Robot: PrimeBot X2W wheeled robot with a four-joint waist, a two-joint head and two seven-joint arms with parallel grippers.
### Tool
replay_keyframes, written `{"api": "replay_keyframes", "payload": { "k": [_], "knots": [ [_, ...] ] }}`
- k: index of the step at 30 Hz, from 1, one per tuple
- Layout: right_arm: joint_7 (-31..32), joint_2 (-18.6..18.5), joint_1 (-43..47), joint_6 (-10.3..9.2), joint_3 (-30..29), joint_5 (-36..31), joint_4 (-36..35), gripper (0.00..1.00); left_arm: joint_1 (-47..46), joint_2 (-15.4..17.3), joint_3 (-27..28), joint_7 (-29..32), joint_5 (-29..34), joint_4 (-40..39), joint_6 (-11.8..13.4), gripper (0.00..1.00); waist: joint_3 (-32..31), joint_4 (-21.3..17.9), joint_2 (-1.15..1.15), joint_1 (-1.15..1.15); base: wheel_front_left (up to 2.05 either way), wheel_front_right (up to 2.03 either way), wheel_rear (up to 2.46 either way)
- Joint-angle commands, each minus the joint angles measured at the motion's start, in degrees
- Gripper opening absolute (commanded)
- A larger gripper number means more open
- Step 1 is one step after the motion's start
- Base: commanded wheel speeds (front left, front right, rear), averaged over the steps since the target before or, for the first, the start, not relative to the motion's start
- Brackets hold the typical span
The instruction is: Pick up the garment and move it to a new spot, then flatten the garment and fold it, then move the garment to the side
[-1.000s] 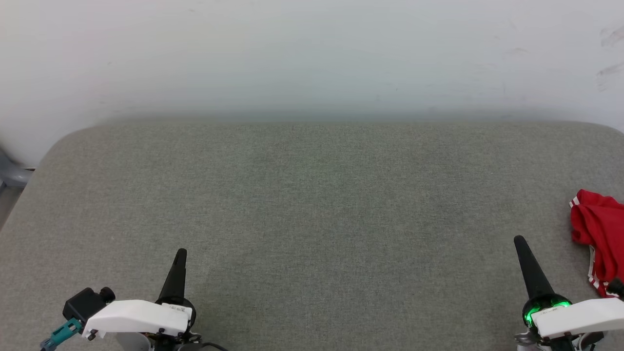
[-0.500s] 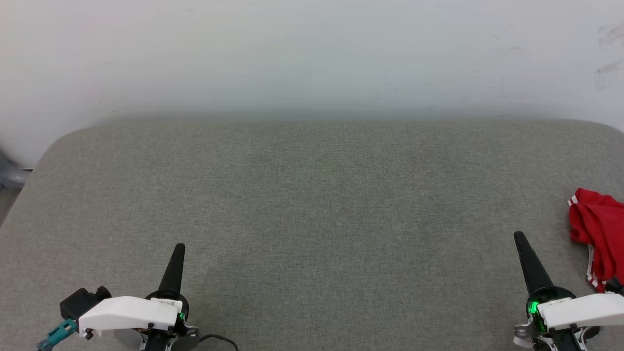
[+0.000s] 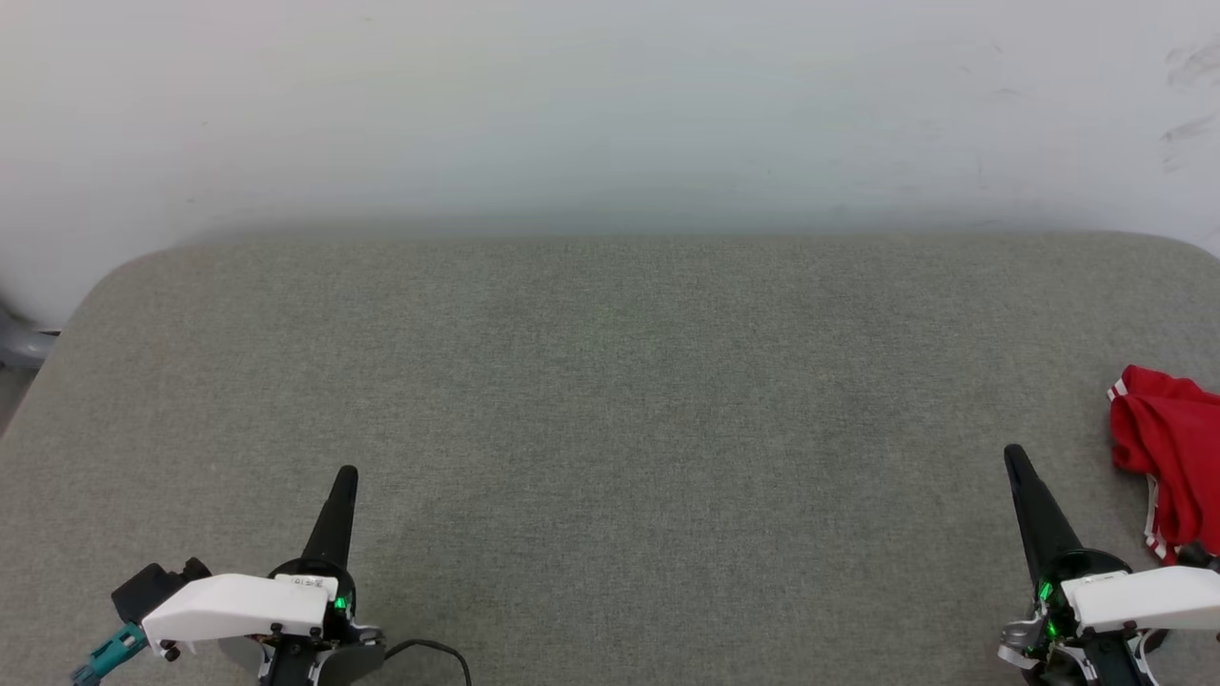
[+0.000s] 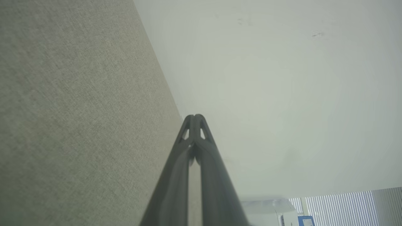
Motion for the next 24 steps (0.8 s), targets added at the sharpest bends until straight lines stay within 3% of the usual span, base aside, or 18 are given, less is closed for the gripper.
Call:
{"api": "replay_keyframes", "payload": {
  "k": [1, 24],
  "knots": [
    [0.1, -0.2, -1.4, -0.01, 0.0, 1.4, 0.2, 0.00, -1.0, 0.0, 0.4, 0.4, -1.3, -0.1, -0.3, 0.00, 0.0, 0.0, 0.00, 0.00, 0.00, 0.00, 0.00],
    [0.7, 0.0, -3.6, -0.01, -0.2, 11.2, 3.6, 0.00, -1.8, -0.4, 1.8, 3.0, -10.8, 0.3, -0.9, 0.00, 0.2, -0.4, 0.00, 0.00, 0.00, 0.00, 0.00]
  ]
}}
